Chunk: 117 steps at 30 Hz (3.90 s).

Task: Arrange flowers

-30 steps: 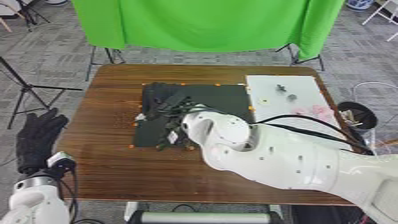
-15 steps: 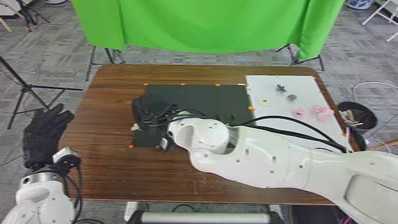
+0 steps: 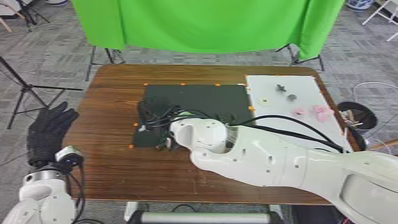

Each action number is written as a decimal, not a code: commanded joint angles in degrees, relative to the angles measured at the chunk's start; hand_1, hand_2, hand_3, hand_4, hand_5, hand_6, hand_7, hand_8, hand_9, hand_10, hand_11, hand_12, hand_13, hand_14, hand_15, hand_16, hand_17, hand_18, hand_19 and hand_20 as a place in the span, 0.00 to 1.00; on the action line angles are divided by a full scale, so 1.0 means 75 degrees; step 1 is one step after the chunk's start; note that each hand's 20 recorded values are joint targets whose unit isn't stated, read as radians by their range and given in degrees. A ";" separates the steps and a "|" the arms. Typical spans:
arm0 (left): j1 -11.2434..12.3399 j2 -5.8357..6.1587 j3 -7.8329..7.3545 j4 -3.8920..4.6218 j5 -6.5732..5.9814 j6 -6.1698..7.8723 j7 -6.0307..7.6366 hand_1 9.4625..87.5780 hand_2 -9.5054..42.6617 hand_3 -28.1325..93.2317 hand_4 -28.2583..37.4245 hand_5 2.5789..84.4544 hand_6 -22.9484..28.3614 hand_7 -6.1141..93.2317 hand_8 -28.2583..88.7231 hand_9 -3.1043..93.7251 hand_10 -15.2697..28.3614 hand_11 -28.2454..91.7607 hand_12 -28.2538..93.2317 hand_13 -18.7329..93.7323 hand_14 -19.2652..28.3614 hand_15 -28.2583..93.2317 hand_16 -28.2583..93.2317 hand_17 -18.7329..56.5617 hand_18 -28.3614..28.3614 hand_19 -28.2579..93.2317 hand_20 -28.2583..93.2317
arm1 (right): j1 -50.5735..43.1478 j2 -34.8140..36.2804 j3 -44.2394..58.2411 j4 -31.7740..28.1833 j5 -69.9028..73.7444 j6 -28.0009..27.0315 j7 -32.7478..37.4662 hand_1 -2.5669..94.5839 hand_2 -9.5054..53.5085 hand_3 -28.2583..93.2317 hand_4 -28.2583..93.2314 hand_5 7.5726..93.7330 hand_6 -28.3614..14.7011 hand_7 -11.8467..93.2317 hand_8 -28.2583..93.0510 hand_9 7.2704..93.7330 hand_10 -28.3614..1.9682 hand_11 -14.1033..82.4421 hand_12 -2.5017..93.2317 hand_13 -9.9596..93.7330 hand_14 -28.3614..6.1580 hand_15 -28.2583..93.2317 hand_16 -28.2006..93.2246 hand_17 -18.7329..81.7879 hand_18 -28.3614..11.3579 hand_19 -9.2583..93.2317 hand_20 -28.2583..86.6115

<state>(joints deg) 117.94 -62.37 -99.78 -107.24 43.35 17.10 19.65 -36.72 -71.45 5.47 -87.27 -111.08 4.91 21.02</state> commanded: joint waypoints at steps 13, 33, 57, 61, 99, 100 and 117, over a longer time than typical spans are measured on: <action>0.0011 0.0044 0.0221 -0.0070 0.0043 0.0015 -0.0082 0.18 0.47 0.79 0.00 0.62 0.54 0.19 0.17 0.55 0.67 0.41 0.32 0.54 0.73 0.41 0.21 0.44 0.66 0.27 0.40 | -0.0022 0.0015 0.0118 -0.0033 -0.0401 -0.0510 0.0232 0.59 0.00 0.75 0.13 0.76 0.69 0.31 0.27 0.82 0.56 0.25 0.36 0.99 0.79 0.71 0.49 0.86 0.48 1.00 0.65; 0.0037 -0.0026 0.0131 -0.0041 0.0045 -0.0076 -0.0137 0.20 0.44 0.80 0.00 0.61 0.54 0.19 0.17 0.55 0.67 0.41 0.32 0.54 0.73 0.41 0.21 0.44 0.66 0.27 0.40 | 0.0264 0.0165 0.0240 -0.0032 -0.0505 -0.0497 0.0646 0.52 0.00 0.83 0.12 0.64 0.73 0.29 0.17 0.69 0.53 0.33 0.23 0.97 0.78 0.72 0.48 0.84 0.46 1.00 0.67; 0.0459 -0.0139 0.0057 -0.0266 0.0017 0.0055 -0.0093 0.21 0.43 0.80 0.00 0.61 0.54 0.19 0.17 0.55 0.67 0.41 0.32 0.54 0.73 0.41 0.21 0.44 0.66 0.26 0.40 | -0.0181 0.3792 0.2675 -0.1658 -0.0326 -0.0287 0.1547 0.44 0.00 0.81 0.12 0.63 0.66 0.27 0.16 0.69 0.49 0.32 0.23 0.96 0.76 0.73 0.48 0.83 0.44 1.00 0.68; 0.0422 -0.0151 0.0074 -0.0237 0.0038 0.0013 -0.0127 0.21 0.43 0.80 0.00 0.61 0.54 0.19 0.17 0.55 0.67 0.41 0.32 0.54 0.73 0.41 0.21 0.44 0.66 0.26 0.40 | -0.0280 0.4311 0.2868 -0.1614 -0.0279 -0.0962 0.1828 0.37 0.00 0.79 0.12 0.60 0.65 0.25 0.16 0.67 0.43 0.31 0.23 0.95 0.73 0.73 0.48 0.82 0.41 1.00 0.69; 0.0534 -0.0178 0.0409 -0.0455 0.0043 0.0160 -0.0065 0.23 0.45 0.79 0.00 0.61 0.54 0.19 0.17 0.55 0.67 0.41 0.32 0.54 0.73 0.41 0.21 0.44 0.66 0.27 0.40 | -0.3372 0.5814 0.4725 -0.1610 -0.0223 -0.1416 0.2452 0.46 0.00 0.78 0.11 0.71 0.69 0.27 0.24 0.84 0.50 0.41 0.27 0.98 0.73 0.73 0.47 0.83 0.38 1.00 0.69; 0.0551 -0.0187 0.0409 -0.0469 0.0047 0.0166 -0.0068 0.23 0.45 0.79 0.00 0.61 0.54 0.20 0.17 0.55 0.67 0.41 0.32 0.54 0.73 0.41 0.21 0.44 0.66 0.27 0.40 | -0.3406 0.5809 0.4694 -0.1571 -0.0282 -0.1295 0.2433 0.49 0.00 0.77 0.11 0.72 0.69 0.27 0.27 0.85 0.51 0.41 0.27 0.98 0.73 0.73 0.47 0.83 0.39 1.00 0.69; 0.0593 -0.0230 0.0372 -0.0499 0.0034 0.0155 -0.0082 0.23 0.45 0.79 0.00 0.61 0.54 0.19 0.17 0.55 0.67 0.41 0.32 0.55 0.74 0.41 0.21 0.44 0.67 0.27 0.39 | -0.3473 0.5662 0.4179 -0.1244 -0.0512 0.0065 0.2090 0.58 0.00 0.73 0.10 0.86 0.66 0.29 0.30 0.95 0.58 0.41 0.30 1.00 0.76 0.74 0.46 0.87 0.41 1.00 0.69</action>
<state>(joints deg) 121.62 -63.44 -96.01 -110.40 43.49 18.62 19.74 -62.86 -28.68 38.48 -97.02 -113.00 0.74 37.99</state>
